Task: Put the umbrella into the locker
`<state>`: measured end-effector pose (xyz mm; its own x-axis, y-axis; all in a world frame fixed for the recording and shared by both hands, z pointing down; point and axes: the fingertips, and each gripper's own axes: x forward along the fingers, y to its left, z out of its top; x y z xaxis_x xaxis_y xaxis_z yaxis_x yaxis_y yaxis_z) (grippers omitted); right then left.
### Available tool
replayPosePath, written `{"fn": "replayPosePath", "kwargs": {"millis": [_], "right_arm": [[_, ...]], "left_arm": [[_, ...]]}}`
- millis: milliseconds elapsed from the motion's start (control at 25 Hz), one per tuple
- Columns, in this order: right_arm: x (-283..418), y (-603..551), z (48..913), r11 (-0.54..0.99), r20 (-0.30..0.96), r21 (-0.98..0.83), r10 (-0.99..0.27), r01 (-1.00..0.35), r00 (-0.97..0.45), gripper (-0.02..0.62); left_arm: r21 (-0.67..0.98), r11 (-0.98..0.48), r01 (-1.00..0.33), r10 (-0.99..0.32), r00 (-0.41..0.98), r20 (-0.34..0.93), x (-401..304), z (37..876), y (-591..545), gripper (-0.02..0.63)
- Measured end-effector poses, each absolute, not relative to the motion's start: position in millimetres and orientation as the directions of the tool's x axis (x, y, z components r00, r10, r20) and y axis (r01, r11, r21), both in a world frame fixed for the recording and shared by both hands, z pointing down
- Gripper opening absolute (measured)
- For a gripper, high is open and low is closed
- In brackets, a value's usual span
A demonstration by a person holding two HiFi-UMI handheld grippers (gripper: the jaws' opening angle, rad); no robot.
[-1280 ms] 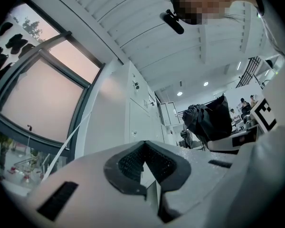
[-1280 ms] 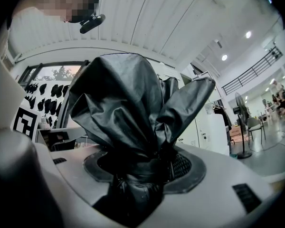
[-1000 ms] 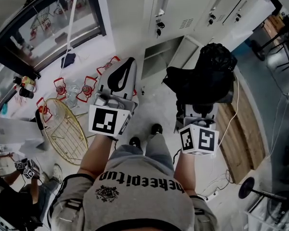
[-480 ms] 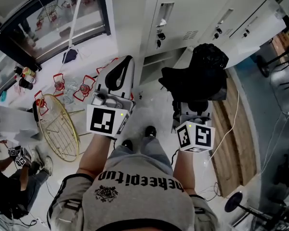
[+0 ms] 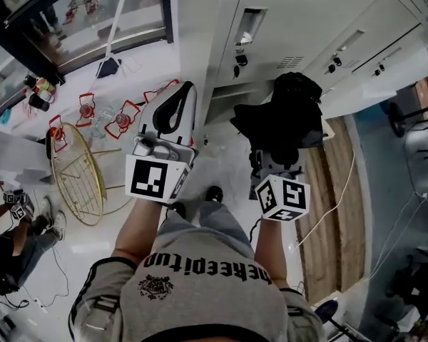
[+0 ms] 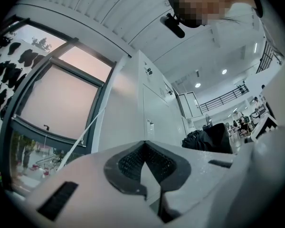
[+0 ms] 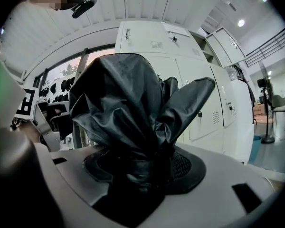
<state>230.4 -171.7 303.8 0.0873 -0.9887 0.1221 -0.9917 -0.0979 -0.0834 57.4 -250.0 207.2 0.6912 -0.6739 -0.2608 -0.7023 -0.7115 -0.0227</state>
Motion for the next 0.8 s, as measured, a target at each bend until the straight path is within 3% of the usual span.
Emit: {"fn": "replayPosePath", "kwargs": {"millis": [800], "right_arm": [[251.7, -210.5, 448.5, -0.012, 0.442, -0.171, -0.895, -0.985, -0.066, 0.250]], "left_arm": [[0.018, -0.589, -0.808, -0.798, 0.578, -0.168, 62.7, 261.2, -272.4, 0.003]]}}
